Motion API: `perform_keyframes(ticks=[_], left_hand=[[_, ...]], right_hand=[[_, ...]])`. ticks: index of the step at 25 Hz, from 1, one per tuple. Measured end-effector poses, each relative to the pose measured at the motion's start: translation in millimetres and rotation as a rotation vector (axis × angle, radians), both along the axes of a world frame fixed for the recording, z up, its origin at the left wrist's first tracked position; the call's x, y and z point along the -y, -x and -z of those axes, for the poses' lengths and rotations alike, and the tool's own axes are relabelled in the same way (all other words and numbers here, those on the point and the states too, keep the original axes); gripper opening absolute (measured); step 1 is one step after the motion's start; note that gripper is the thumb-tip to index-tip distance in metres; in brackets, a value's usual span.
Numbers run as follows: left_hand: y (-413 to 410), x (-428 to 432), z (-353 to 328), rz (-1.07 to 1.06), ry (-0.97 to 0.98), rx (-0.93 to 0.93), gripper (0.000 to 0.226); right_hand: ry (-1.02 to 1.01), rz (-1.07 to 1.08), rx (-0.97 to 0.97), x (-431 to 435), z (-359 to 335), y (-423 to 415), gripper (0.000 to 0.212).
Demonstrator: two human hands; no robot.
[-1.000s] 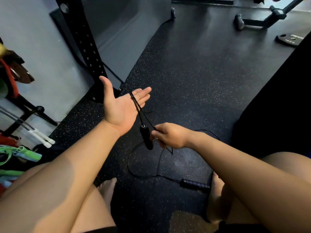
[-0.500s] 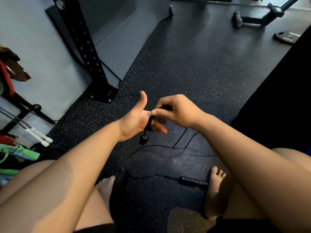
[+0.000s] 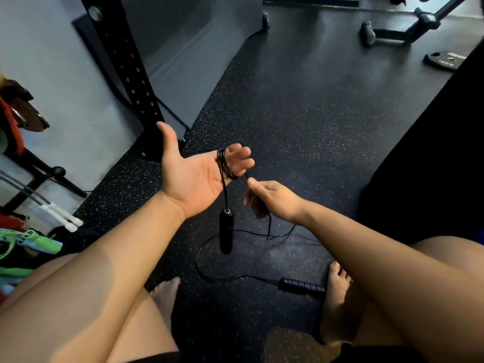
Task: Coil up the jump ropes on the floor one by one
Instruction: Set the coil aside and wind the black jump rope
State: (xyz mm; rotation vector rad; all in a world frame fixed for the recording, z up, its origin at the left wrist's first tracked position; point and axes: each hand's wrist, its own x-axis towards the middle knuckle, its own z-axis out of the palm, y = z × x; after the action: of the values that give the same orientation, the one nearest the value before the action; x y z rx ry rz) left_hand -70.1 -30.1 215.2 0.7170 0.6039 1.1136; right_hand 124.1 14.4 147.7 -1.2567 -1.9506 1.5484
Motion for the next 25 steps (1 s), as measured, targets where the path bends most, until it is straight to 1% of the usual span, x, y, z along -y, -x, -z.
perform_keyframes(ticks=[2, 4, 5, 6, 8, 10, 11, 13, 15, 17, 19, 21, 22, 25], left_hand=[[6.0, -3.9, -1.2, -0.109, -0.024, 0.064, 0.140], [13.0, -9.5, -0.6, -0.235, -0.042, 0.075, 0.138], [14.9, -11.9, 0.4, -0.280, -0.046, 0.024, 0.136], [15.8, -13.6, 1.9, -0.308, -0.049, -0.070, 0.134], [14.0, -15.0, 6.5, -0.319, -0.043, -0.317, 0.127], [11.9, -15.7, 15.1, -0.263, -0.024, -0.538, 0.116], [10.9, -15.8, 19.5, -0.193, -0.022, -0.618, 0.116], [6.8, -14.1, 27.2, -0.013, -0.053, -0.725, 0.125], [-0.4, -8.6, 29.6, 0.187, -0.105, -0.751, 0.134], [-8.4, -1.0, 26.0, 0.323, -0.100, -0.733, 0.133], [-11.9, 2.8, 20.3, 0.360, -0.067, -0.733, 0.130], [-11.4, 3.2, 15.0, 0.315, -0.026, -0.703, 0.129], [-11.2, 3.1, 12.5, 0.278, -0.016, -0.667, 0.128], [-11.1, 3.0, 7.6, 0.208, -0.005, -0.497, 0.124]], right_hand=[[-0.056, -0.092, 0.136, 1.5, -0.3, -0.7, 0.052], [-0.146, -0.206, 0.270, 5.8, -2.3, 1.0, 0.043], [-0.202, -0.258, 0.308, 8.8, -5.2, 3.1, 0.039], [-0.275, -0.308, 0.333, 11.8, -9.9, 5.7, 0.036], [-0.447, -0.394, 0.356, 15.2, -20.1, 10.5, 0.035], [-0.579, -0.431, 0.351, 15.7, -31.1, 13.8, 0.035], [-0.625, -0.429, 0.334, 14.8, -36.4, 14.4, 0.034], [-0.712, -0.396, 0.269, 11.5, -45.9, 14.2, 0.030], [-0.786, -0.330, 0.212, 4.6, -52.1, 10.9, 0.029], [-0.771, -0.235, 0.166, -5.6, -53.6, 3.2, 0.025], [-0.658, -0.125, 0.069, -14.8, -49.1, -4.4, 0.019], [-0.542, -0.036, -0.022, -22.5, -40.3, -11.1, 0.018], [-0.506, -0.005, -0.036, -24.9, -34.1, -13.6, 0.018], [-0.329, 0.067, -0.077, -24.3, -15.7, -16.4, 0.027]])
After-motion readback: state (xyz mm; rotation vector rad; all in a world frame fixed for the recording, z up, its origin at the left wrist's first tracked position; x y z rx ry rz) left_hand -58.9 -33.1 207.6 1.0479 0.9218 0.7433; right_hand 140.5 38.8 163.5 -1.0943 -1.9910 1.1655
